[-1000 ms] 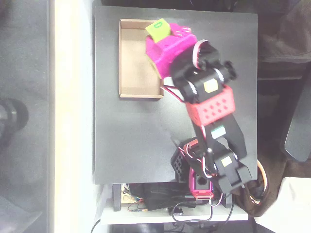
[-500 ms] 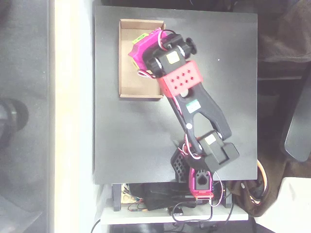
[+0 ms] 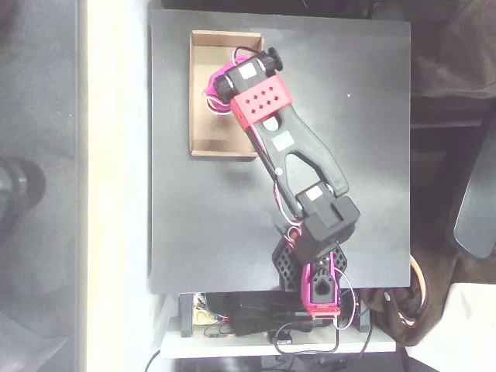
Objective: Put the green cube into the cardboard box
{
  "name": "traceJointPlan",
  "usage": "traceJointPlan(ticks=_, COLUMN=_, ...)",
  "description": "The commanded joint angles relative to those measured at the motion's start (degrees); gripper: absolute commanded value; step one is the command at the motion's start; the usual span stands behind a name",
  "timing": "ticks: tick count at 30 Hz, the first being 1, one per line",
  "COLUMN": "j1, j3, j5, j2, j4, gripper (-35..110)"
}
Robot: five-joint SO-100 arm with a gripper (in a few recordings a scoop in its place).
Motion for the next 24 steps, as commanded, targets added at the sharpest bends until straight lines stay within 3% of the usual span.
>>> traceJointPlan(ticks=1, j1=-1.1, j3=-1.6, j5=0.7, j2=-0.3, j4=-0.1, gripper=13)
traceJointPlan(ticks=24, j1=-1.1, j3=-1.6, j5=0.7, j2=-6.2, j4=-4.6, gripper=13)
